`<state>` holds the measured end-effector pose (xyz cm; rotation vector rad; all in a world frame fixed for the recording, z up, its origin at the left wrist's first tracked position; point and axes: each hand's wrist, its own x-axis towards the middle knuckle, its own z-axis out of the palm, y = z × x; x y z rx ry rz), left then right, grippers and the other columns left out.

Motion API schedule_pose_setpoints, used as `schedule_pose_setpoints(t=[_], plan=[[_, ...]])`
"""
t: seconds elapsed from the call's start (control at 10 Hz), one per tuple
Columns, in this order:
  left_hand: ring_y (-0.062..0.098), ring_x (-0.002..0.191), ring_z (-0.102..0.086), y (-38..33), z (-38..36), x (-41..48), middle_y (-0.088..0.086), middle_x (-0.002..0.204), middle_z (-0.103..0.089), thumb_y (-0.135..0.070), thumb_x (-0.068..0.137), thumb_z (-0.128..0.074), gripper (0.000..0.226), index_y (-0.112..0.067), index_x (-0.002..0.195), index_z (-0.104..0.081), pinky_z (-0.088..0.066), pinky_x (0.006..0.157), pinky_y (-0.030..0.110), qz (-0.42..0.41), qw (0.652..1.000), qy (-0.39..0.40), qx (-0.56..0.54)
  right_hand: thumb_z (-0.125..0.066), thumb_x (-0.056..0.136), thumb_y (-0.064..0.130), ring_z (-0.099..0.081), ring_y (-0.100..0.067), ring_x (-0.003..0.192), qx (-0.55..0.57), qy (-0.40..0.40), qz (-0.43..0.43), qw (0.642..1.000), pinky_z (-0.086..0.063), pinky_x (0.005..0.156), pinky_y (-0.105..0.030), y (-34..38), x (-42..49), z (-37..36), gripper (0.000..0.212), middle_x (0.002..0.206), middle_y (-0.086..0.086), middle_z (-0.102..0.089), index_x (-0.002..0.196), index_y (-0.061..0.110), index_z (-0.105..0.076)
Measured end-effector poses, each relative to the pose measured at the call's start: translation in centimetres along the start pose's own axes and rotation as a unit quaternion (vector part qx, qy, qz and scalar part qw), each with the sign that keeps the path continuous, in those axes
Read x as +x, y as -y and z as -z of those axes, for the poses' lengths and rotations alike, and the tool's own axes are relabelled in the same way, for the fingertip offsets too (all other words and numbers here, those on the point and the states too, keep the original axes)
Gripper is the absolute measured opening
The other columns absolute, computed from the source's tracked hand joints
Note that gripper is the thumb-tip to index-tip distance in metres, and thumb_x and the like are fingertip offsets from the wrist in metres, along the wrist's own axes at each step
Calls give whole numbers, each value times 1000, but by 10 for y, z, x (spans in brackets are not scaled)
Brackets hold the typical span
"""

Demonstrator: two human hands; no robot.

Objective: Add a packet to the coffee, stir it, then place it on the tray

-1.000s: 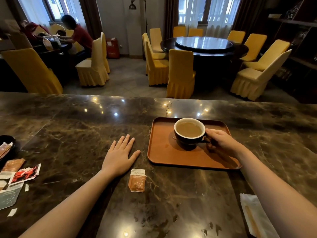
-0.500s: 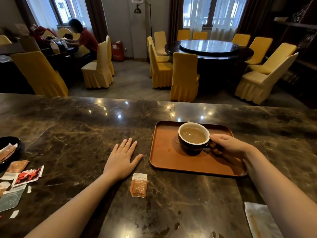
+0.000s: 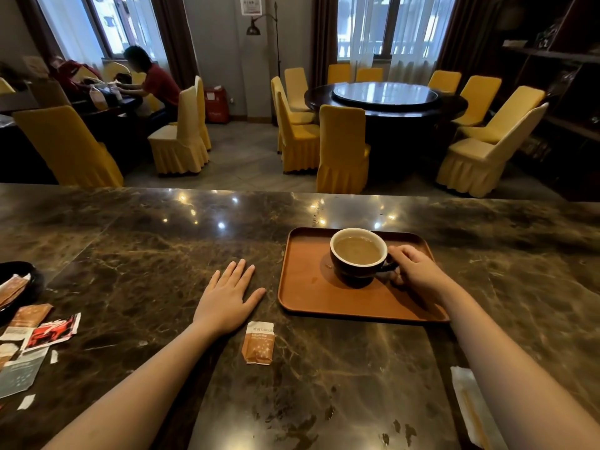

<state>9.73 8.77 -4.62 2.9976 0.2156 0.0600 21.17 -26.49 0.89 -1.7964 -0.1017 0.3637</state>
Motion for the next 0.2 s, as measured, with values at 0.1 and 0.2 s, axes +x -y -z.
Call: schedule_pose_setpoints(t=[0.1,0.2], plan=[[12,141,2,2,-1,2,-5,155,-3,-72,79,-9,77,-31,143,-5,2,112,36,-2,1000,1,-6,-52,90,35,-56,-12,50,57,-68,-4,996,-49,47,-23,-3,-9,-7,24,68,-9,-62,99,13,-52],[13,141,1,2,-1,4,-4,155,-3,-71,81,-11,75,-30,143,-6,1,113,38,-3,1000,10,-8,-49,91,35,-61,-16,61,-45,-172,13,984,-53,57,-30,-5,-19,-10,27,78,-9,-63,103,11,-51]])
